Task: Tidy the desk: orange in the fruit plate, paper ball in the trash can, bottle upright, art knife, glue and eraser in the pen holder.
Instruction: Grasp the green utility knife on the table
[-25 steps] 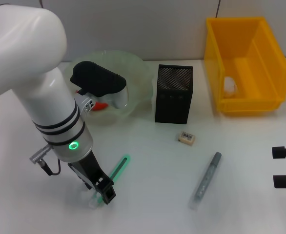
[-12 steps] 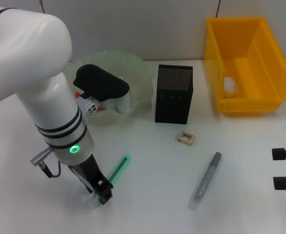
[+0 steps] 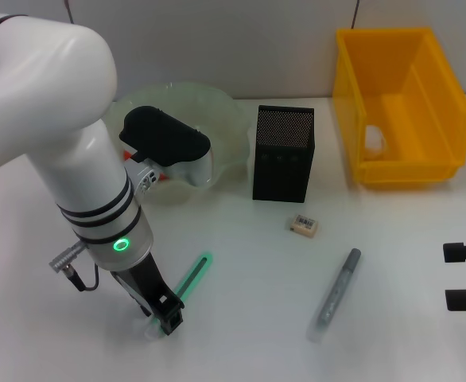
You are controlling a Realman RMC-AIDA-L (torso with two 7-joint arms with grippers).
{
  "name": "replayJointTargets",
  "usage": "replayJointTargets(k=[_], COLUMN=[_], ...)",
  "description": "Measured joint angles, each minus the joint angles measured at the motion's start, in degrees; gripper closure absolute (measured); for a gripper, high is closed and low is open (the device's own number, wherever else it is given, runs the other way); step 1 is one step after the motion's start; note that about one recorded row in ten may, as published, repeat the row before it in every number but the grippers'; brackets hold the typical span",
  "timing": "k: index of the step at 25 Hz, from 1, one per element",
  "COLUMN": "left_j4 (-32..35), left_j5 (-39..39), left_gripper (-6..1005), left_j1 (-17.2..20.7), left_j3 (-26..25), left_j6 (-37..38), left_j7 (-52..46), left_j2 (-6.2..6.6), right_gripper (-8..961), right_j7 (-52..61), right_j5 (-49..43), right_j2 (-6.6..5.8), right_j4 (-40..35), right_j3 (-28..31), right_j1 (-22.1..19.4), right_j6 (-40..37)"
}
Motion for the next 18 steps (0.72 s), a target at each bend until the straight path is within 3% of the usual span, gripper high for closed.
replayJointTargets(k=[18], left_j4=[-0.6], left_j5=[0.2], left_gripper=[612], left_j1=[-0.2], left_j3=[-0.3], left_j6=[-0.2], left_j7=[-0.3], left_j2=[0.00], right_gripper=[186], right_j7=[0.0], right_j5=[0.0], right_j2=[0.09], right_j4=[0.0], right_j3=[0.0], right_j1=[0.0], right_j6=[-0.1])
